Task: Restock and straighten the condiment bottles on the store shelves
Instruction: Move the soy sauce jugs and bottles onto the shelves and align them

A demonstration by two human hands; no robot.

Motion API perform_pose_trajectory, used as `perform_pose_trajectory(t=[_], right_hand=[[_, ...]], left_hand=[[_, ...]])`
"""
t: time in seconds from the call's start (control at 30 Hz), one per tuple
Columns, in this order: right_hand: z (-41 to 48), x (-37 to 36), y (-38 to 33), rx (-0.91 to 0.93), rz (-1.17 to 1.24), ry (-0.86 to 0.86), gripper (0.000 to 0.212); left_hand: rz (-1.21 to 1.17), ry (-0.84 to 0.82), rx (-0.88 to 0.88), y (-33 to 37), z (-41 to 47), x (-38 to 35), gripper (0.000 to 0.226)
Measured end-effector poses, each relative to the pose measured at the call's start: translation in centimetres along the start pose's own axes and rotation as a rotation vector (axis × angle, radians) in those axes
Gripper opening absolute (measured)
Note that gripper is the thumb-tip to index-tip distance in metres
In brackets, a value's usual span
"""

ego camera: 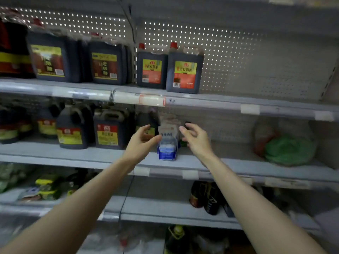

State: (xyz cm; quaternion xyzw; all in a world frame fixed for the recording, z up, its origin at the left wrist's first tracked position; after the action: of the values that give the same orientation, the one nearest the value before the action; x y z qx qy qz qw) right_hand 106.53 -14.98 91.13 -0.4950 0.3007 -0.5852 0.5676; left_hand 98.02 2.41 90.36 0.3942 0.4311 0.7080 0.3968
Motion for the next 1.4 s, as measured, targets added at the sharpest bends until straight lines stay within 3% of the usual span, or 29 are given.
perform_pose_trajectory(t=[0.6, 0.83, 0.97, 1.1, 1.4], right_hand=[[-22.7, -14.1, 30.1, -0.518, -0.029, -0.209, 0.035], [-30.5, -18.6, 44.2, -0.718, -0.071, -0.187, 0.017], [-34.5, -20.2, 50.9, -0.869, -0.075, -0.167, 0.030], [-38.8, -21.1, 57.9, -0.943, -0.097, -0.130, 0.013], [-46.0, -23.1, 72.4, -1.094, -0.197, -0.089, 0.016]], left_hand=[[-0.005, -0.036, 0.611, -32.8, -22.7, 0.3, 0.059], [0.048, -0.103, 0.821, -46.6, -29.9, -0.5, 0.054], [0.063, -0.146, 0.900, -53.1, -32.5, -1.7, 0.054], [0.072, -0.228, 0.987, -59.7, -35.5, -3.7, 0.054], [0.055, -0.270, 1.171, -74.0, -40.7, -8.2, 0.058]])
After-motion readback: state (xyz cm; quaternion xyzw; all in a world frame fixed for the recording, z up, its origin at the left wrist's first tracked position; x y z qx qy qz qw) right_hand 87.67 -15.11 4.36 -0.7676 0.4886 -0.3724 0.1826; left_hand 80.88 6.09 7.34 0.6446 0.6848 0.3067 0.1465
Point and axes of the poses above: each hand's wrist, its own z-axis towards the middle knuckle, its own x-axis out of the back of the hand, y = z × x, the point moved 7 cm from there along z, towards the middle knuckle, and after that the axes turned 1 degree about -x, right-handed, at the moved point
